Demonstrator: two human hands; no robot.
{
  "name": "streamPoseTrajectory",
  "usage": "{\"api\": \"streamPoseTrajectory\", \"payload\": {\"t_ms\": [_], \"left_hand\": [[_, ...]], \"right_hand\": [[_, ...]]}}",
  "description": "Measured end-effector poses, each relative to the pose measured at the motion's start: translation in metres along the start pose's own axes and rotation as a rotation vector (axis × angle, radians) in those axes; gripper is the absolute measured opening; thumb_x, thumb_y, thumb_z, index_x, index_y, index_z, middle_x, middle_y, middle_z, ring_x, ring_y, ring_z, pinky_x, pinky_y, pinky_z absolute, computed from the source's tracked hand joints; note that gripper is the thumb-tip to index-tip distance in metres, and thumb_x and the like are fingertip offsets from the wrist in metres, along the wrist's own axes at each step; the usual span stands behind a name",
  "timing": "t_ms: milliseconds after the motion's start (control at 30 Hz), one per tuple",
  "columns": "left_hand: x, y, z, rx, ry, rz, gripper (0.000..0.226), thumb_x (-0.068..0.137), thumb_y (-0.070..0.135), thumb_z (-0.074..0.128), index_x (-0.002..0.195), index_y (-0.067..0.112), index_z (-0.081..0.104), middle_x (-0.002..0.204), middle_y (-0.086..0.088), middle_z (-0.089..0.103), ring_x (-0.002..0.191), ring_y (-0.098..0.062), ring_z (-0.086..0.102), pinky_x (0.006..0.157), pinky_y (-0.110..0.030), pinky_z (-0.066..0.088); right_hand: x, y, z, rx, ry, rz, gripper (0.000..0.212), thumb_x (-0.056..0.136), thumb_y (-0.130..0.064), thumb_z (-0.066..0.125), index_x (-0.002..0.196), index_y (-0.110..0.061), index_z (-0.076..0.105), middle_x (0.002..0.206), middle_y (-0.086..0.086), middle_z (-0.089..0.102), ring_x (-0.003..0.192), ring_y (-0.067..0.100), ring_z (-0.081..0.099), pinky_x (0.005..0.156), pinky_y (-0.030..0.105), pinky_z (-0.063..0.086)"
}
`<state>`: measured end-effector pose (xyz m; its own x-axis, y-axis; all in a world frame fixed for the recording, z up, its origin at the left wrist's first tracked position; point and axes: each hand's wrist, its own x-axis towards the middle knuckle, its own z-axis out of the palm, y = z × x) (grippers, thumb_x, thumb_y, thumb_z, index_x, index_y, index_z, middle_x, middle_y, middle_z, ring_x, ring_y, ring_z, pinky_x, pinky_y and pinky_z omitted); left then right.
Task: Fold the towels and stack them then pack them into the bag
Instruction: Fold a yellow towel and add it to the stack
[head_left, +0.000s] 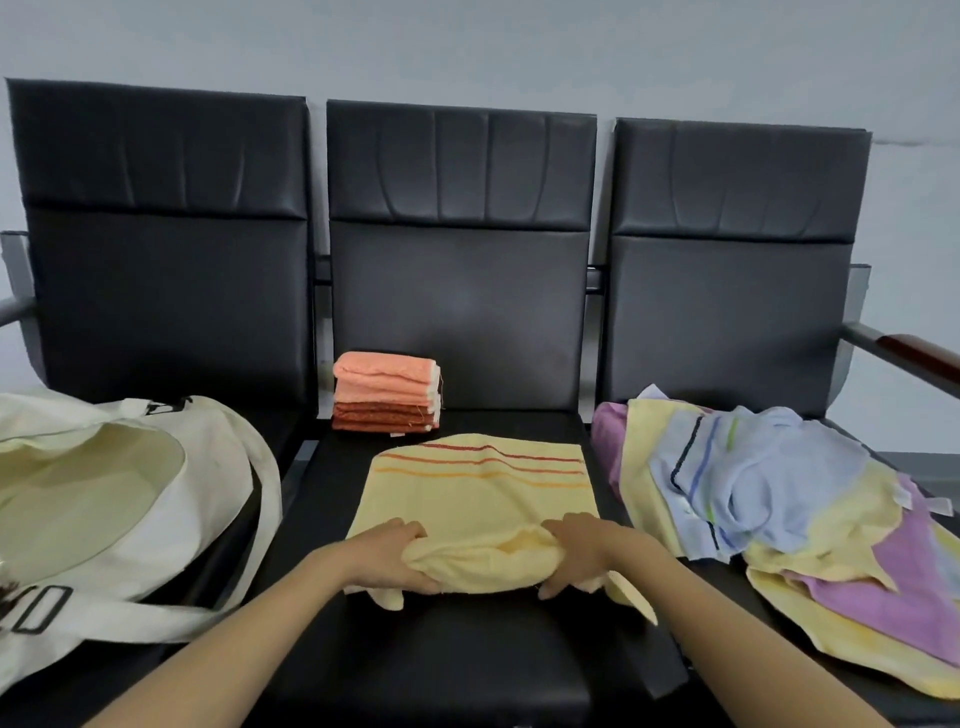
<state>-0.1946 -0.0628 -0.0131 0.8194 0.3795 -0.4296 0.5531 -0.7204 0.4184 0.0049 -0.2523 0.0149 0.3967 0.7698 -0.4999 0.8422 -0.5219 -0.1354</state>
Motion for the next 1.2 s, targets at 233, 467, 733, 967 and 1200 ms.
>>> {"api": "streamPoseTrajectory", "payload": {"t_ms": [233, 467, 733, 967, 1200], "left_hand": [[0.002, -0.003, -0.014, -0.030, -0.238, -0.197, 0.103, 0.070, 0.085, 0.048, 0.147, 0.019, 0.034, 0.150, 0.002, 0.037, 0.133, -0.020, 0.040, 0.097, -0.032, 0.043], [0.017, 0.005, -0.018, -0.068, 0.076, -0.102, 0.050, 0.090, 0.061, 0.048, 0.116, 0.020, 0.061, 0.117, 0.005, 0.058, 0.104, -0.011, 0.054, 0.087, -0.026, 0.045], [0.027, 0.025, 0.005, -0.282, 0.152, 0.160, 0.048, 0.085, 0.047, 0.066, 0.126, 0.028, 0.053, 0.111, 0.016, 0.053, 0.101, -0.004, 0.052, 0.085, -0.017, 0.040], [0.038, 0.020, -0.002, -0.503, 0.360, 0.134, 0.024, 0.086, 0.039, 0.068, 0.099, 0.020, 0.063, 0.099, 0.008, 0.064, 0.094, -0.011, 0.060, 0.079, -0.024, 0.046], [0.044, -0.017, -0.006, 0.034, 0.309, -0.172, 0.041, 0.094, 0.048, 0.051, 0.129, 0.026, 0.051, 0.135, 0.006, 0.043, 0.127, -0.017, 0.039, 0.103, -0.033, 0.037]], "right_hand": [[0.003, 0.022, -0.013, 0.116, -0.175, 0.028, 0.094, 0.035, -0.084, 0.072, 0.114, -0.035, 0.055, 0.121, -0.014, 0.054, 0.120, 0.016, 0.048, 0.099, 0.030, 0.038], [0.015, 0.028, -0.013, 0.404, 0.013, -0.073, 0.032, 0.080, -0.057, 0.065, 0.103, -0.035, 0.067, 0.114, -0.017, 0.059, 0.108, 0.006, 0.054, 0.094, 0.025, 0.045], [0.031, 0.012, -0.022, 0.513, 0.289, -0.175, 0.010, 0.098, -0.029, 0.047, 0.097, -0.030, 0.057, 0.096, -0.011, 0.058, 0.087, 0.011, 0.053, 0.080, 0.025, 0.043], [0.042, 0.002, -0.026, 0.676, 0.389, -0.188, 0.017, 0.099, -0.033, 0.047, 0.112, -0.028, 0.058, 0.098, -0.008, 0.058, 0.081, 0.007, 0.053, 0.068, 0.016, 0.040], [0.057, 0.010, 0.000, 0.255, 0.189, -0.090, 0.032, 0.094, -0.029, 0.056, 0.126, -0.026, 0.054, 0.133, -0.001, 0.051, 0.118, 0.018, 0.049, 0.099, 0.030, 0.040]]}}
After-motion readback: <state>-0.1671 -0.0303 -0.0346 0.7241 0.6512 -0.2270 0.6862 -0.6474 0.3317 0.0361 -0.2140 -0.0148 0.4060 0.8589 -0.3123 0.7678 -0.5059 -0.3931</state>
